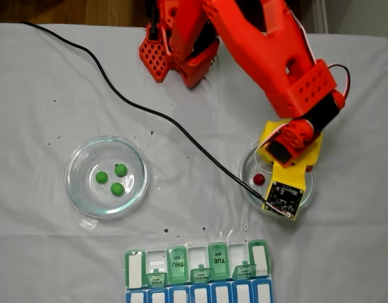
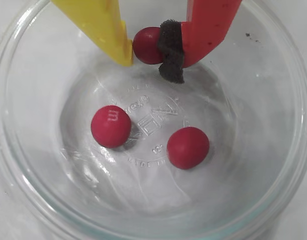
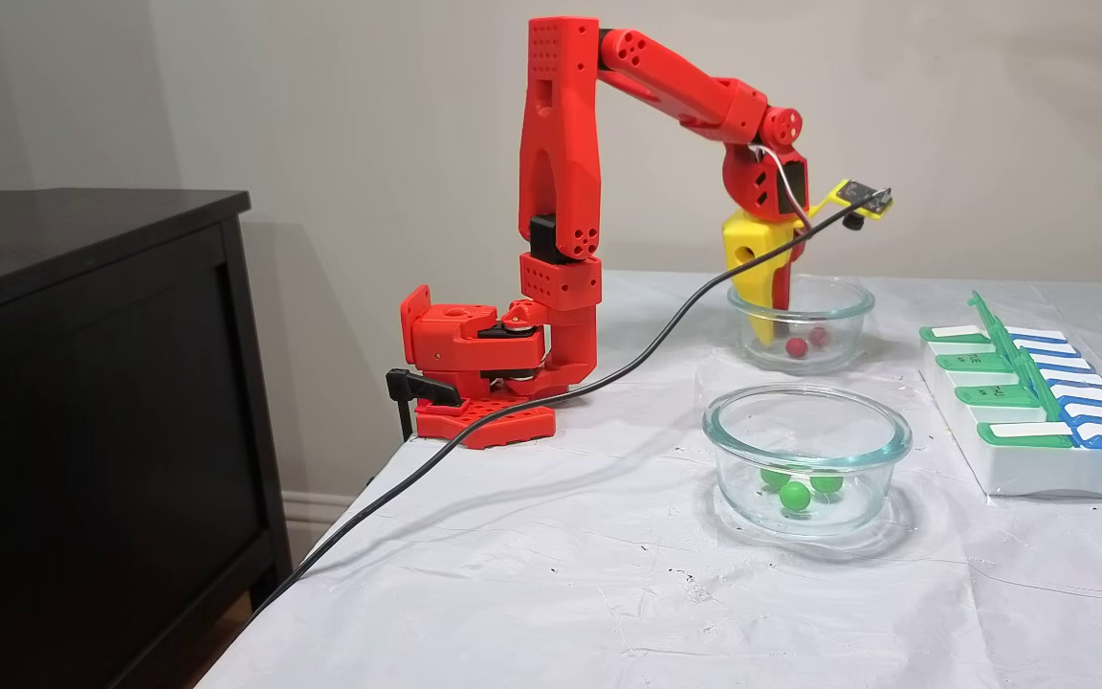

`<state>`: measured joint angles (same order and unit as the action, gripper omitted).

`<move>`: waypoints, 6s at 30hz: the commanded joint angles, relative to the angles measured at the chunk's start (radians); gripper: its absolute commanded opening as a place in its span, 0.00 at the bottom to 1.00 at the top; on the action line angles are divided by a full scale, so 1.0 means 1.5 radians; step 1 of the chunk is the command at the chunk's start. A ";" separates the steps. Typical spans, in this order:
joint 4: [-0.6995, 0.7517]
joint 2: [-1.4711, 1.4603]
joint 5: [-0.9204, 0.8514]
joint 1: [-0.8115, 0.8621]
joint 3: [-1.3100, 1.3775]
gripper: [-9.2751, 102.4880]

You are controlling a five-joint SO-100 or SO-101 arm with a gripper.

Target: Sort medicines into box.

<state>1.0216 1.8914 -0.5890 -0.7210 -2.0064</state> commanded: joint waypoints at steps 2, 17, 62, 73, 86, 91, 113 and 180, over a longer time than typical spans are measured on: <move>0.021 0.095 -0.015 0.026 0.083 0.08; 0.174 0.174 -0.040 0.247 0.347 0.08; -0.159 -0.025 0.257 0.337 0.223 0.08; -0.170 -0.039 0.263 0.301 0.193 0.08; -0.142 -0.025 0.266 0.292 0.187 0.08; -0.184 -0.025 0.266 0.289 0.169 0.08; -0.251 -0.110 0.227 0.311 0.195 0.16; 0.118 0.180 -0.062 0.046 0.095 0.25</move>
<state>1.2318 2.1522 -0.6734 -0.6351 -1.8807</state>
